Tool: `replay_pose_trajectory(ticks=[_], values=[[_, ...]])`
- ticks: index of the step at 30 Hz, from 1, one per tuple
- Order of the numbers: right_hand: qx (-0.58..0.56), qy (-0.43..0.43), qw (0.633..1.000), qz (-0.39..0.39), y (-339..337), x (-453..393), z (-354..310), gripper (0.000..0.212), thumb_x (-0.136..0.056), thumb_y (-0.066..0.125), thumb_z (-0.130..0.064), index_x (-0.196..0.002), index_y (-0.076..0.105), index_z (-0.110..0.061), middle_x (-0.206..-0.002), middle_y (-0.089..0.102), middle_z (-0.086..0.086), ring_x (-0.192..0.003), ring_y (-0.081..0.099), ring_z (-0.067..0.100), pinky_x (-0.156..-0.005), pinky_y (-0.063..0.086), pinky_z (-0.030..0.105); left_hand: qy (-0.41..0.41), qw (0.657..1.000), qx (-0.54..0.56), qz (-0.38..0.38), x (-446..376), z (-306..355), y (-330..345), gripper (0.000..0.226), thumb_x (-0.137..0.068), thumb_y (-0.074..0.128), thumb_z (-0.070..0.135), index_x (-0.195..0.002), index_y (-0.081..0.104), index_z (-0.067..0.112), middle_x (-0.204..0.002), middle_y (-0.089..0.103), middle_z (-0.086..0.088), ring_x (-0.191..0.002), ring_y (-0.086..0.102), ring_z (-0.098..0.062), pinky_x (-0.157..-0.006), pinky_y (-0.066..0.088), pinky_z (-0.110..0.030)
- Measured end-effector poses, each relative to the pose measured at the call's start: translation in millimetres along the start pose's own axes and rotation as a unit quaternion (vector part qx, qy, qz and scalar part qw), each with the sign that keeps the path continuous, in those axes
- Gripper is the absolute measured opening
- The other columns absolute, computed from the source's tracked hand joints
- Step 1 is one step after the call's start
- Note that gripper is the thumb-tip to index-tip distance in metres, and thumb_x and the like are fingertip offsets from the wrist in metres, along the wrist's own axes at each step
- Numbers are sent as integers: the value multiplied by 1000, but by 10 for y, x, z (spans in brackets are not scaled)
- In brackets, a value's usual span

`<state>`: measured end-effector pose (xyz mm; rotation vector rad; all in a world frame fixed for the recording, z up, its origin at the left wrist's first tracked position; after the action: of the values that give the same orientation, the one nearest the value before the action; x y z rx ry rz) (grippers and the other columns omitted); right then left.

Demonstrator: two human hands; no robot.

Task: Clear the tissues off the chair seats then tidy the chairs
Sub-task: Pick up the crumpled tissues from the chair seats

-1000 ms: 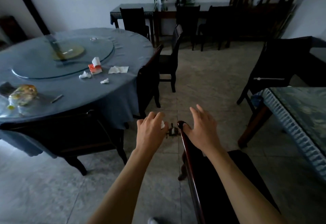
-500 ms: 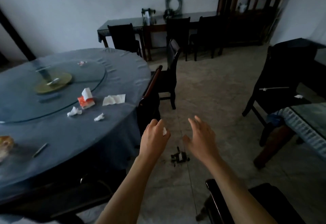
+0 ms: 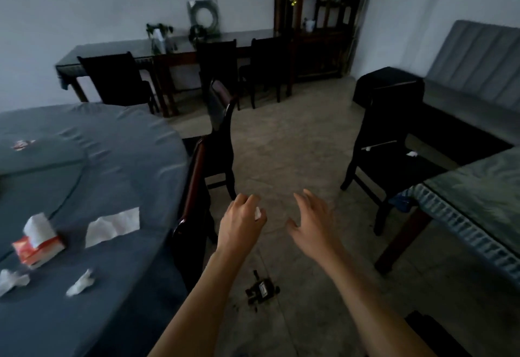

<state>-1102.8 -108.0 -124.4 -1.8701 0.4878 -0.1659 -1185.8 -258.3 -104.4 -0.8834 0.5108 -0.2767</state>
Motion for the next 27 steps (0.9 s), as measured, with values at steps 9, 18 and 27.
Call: replay_pose_trajectory(ticks=[9, 18, 27], values=[[23, 110, 994, 13, -21, -1036, 246, 67, -91, 54, -45, -148, 27, -23, -155, 29, 3, -142, 26, 26, -109, 31, 45, 49, 996, 38, -62, -1356, -161, 576, 33, -87, 63, 29, -118, 63, 19, -110, 60, -7, -101, 61, -30, -76, 49, -38], [10, 189, 981, 44, -155, -1796, 1021, 67, -88, 59, -43, -146, 30, -25, -152, 31, 4, -139, 29, 28, -109, 30, 49, 128, 983, 79, -108, -2348, 443, 1333, 29, -89, 62, 26, -116, 63, 15, -111, 61, -9, -94, 63, -31, -76, 53, -41], [-3, 256, 965, 57, -304, -2972, 2559, 68, -90, 52, -47, -150, 26, -25, -159, 21, 4, -144, 20, 29, -115, 24, 49, 175, 967, 91, -162, -3619, 1383, 2702, 31, -88, 62, 25, -116, 63, 14, -111, 61, -10, -95, 63, -34, -73, 50, -40]])
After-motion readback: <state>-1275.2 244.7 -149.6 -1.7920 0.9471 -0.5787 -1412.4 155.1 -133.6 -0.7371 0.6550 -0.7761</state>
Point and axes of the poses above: each hand's wrist, its own x-axis away from the middle knuckle, its own y-axis out of the palm, z = x × y, the point moved 9 cm from there along -x, towards the middle knuckle
